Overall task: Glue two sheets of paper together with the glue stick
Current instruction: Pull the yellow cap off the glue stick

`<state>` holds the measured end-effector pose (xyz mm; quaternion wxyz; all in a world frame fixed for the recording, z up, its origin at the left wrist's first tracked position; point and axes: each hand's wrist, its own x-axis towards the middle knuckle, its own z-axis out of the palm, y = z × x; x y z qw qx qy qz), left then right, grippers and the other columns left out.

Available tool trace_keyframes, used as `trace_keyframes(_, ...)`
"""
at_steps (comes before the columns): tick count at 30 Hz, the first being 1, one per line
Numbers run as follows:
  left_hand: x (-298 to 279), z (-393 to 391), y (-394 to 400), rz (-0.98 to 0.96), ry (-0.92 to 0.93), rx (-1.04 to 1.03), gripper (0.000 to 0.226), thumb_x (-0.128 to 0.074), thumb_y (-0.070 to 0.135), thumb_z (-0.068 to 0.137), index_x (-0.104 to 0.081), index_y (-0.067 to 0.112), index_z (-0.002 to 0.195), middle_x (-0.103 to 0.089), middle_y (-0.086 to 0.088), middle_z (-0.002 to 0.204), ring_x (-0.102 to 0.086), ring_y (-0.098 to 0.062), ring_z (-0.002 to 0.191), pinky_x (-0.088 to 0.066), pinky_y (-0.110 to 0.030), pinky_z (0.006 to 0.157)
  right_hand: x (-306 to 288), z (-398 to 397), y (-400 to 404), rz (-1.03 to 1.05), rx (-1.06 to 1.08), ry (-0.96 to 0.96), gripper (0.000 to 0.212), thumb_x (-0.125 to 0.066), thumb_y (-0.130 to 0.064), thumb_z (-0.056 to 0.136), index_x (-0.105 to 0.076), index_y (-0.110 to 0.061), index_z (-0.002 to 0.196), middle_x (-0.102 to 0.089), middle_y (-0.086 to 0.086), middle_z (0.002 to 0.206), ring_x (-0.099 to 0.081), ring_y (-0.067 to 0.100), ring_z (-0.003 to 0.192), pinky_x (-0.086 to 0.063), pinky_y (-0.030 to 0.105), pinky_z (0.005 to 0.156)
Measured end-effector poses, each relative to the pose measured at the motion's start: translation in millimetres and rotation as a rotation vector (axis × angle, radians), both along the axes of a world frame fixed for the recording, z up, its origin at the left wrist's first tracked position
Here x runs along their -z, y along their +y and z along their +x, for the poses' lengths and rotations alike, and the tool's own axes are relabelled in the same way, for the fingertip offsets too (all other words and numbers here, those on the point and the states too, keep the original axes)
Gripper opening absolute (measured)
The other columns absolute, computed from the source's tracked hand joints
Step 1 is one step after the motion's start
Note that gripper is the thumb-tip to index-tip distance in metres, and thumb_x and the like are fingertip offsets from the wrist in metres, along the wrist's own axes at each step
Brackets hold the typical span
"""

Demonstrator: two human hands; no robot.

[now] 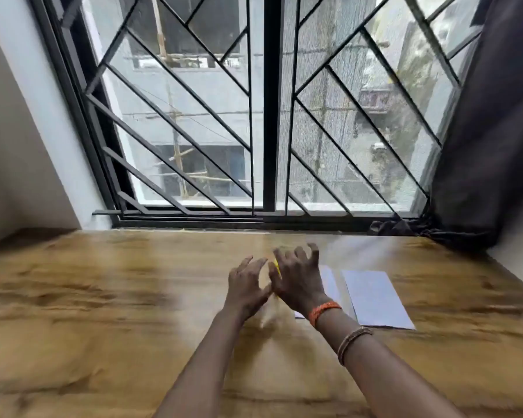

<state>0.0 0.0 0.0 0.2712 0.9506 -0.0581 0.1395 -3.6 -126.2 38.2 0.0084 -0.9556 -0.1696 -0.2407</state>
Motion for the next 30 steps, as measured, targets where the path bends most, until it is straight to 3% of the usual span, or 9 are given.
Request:
trace_keyframes(2,5.5,7.0,-6.3,-0.056,0.008,0.020,0.043,-0.056,0.037,0.084,-0.053,0.023,0.124,-0.056,0.001,0.133,-0.035,-0.018,0.136,-0.023,-0.037,0.107,5.5,7.3,-1.2,-0.008,-0.028,-0.013,0.031,-0.036,-0.031,0.088,-0.062,-0.019,0.097,-0.069,0.002,0.081,-0.064,0.025,0.083,-0.017,0.044,0.093)
trace_keyframes(4,10.1,13.1,-11.4,-0.131,-0.049,0.021,0.024,-0.060,0.028,0.080,-0.063,0.022,0.104,-0.066,0.001,0.113,-0.052,-0.021,0.119,-0.028,-0.038,0.101,14.1,15.7,-2.2,0.018,-0.033,-0.054,0.024,-0.038,-0.027,0.086,-0.061,-0.019,0.091,-0.068,0.001,0.077,-0.065,0.025,0.079,-0.019,0.043,0.091)
trace_keyframes(7,19.4,18.7,-15.9,-0.226,-0.190,0.006,0.006,-0.062,0.016,0.074,-0.062,0.019,0.079,-0.070,0.001,0.085,-0.063,-0.022,0.094,-0.033,-0.038,0.093,23.5,21.2,-2.2,0.153,-0.117,-0.139,0.007,-0.058,-0.023,0.081,-0.061,-0.017,0.079,-0.065,0.002,0.069,-0.065,0.026,0.069,-0.022,0.042,0.084)
trace_keyframes(11,31.5,12.9,-19.5,-0.329,-0.397,-0.048,0.013,-0.065,0.016,0.070,-0.070,0.021,0.080,-0.073,0.003,0.087,-0.064,-0.018,0.095,-0.035,-0.041,0.089,35.0,16.2,-5.2,0.321,-0.209,-0.198,0.004,-0.059,-0.018,0.083,-0.058,-0.015,0.083,-0.063,0.004,0.070,-0.063,0.028,0.071,-0.021,0.039,0.082)
trace_keyframes(14,33.0,-4.6,-19.7,-0.348,-0.480,-0.015,0.014,-0.065,0.023,0.073,-0.072,0.026,0.084,-0.072,0.005,0.089,-0.060,-0.017,0.101,-0.024,-0.031,0.086,43.0,-1.0,-9.2,0.436,-0.224,-0.181,0.005,-0.050,-0.015,0.086,-0.048,-0.014,0.091,-0.060,0.003,0.072,-0.060,0.027,0.074,-0.019,0.035,0.080)
trace_keyframes(18,31.1,-26.4,-17.0,-0.172,-0.493,0.075,0.015,-0.064,0.023,0.079,-0.072,0.028,0.091,-0.071,0.007,0.094,-0.053,-0.017,0.111,-0.012,-0.022,0.080,52.6,-28.3,-15.7,0.503,-0.269,-0.246,0.017,-0.044,0.000,0.075,-0.048,-0.009,0.089,-0.056,0.006,0.070,-0.054,0.026,0.069,-0.009,0.032,0.064)
trace_keyframes(25,18.9,-39.7,-10.2,-0.006,-0.584,0.113,0.018,-0.068,0.021,0.074,-0.072,0.026,0.091,-0.071,0.003,0.093,-0.053,-0.021,0.111,-0.009,-0.022,0.076,49.3,-44.1,-17.6,0.392,-0.290,-0.348,0.022,-0.052,0.006,0.071,-0.049,-0.010,0.086,-0.044,-0.003,0.066,-0.048,0.026,0.068,-0.012,0.034,0.064)
trace_keyframes(28,19.3,-44.1,-5.9,0.065,-0.614,0.093,0.018,-0.070,0.022,0.073,-0.072,0.028,0.090,-0.072,0.004,0.090,-0.055,-0.021,0.109,-0.010,-0.025,0.076,50.6,-43.4,-19.1,0.340,-0.335,-0.355,0.016,-0.056,-0.002,0.077,-0.050,-0.011,0.088,-0.050,-0.004,0.068,-0.052,0.026,0.070,-0.017,0.035,0.069)
trace_keyframes(30,20.6,-47.4,-2.1,0.161,-0.632,0.038,0.016,-0.068,0.026,0.075,-0.072,0.030,0.090,-0.072,0.010,0.088,-0.054,-0.019,0.108,-0.014,-0.031,0.083,54.9,-42.7,-19.9,0.370,-0.357,-0.305,0.014,-0.055,-0.015,0.086,-0.047,-0.011,0.096,-0.056,-0.002,0.069,-0.050,0.021,0.065,-0.023,0.034,0.073)
